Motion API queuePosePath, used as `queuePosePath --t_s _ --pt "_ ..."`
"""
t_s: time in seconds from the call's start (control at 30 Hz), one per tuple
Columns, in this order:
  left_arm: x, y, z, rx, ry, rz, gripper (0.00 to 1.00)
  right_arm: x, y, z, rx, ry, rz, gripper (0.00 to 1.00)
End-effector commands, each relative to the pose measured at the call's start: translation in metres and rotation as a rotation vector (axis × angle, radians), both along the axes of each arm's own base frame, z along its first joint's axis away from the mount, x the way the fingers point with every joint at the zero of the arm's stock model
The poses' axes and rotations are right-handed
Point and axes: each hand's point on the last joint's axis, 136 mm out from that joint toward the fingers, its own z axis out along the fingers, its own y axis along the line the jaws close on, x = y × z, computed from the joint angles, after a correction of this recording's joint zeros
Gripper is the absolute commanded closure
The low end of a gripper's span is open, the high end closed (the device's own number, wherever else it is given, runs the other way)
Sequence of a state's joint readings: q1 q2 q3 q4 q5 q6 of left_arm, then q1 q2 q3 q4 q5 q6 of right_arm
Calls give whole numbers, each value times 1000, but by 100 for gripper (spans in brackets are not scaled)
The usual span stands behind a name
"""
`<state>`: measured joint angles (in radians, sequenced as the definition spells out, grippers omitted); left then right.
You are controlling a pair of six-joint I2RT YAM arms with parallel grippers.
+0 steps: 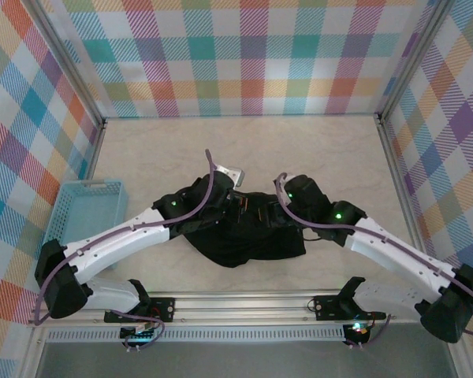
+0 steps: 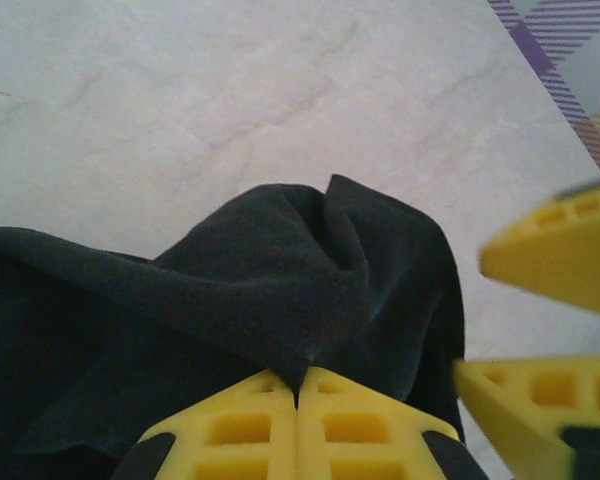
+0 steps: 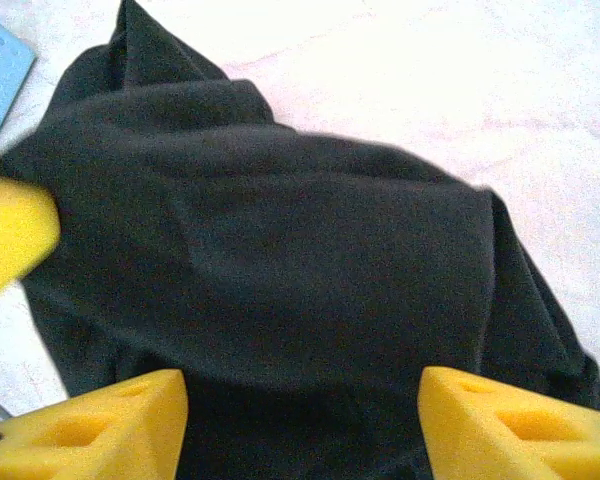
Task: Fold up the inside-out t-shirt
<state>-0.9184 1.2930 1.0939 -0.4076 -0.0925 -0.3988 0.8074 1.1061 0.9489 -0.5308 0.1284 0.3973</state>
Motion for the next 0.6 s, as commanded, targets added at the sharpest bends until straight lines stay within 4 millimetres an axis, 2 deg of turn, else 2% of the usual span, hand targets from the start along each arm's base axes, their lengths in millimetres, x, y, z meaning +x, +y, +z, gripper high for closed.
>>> queuePosePath --t_s 0.0,0.17,0.3,0.37,0.47,0.53,0.57 --pt "-4 -6 22 -96 -39 -43 100 13 15 18 -9 -103 80 33" --pt "-8 -6 19 -107 -33 -55 100 11 36 14 11 -121 208 27" --pt "-8 -7 19 -115 -32 -56 99 5 55 10 64 -103 295 31" --pt "-7 -8 19 -117 -28 -57 98 7 59 8 77 -90 289 45" --pt "-8 -5 16 -117 -27 -41 95 14 56 3 59 -84 250 76" --pt "-8 1 13 -114 -32 -15 88 19 51 1 45 -89 205 96" --pt "-8 7 10 -114 -30 10 82 21 47 0 39 -90 177 100"
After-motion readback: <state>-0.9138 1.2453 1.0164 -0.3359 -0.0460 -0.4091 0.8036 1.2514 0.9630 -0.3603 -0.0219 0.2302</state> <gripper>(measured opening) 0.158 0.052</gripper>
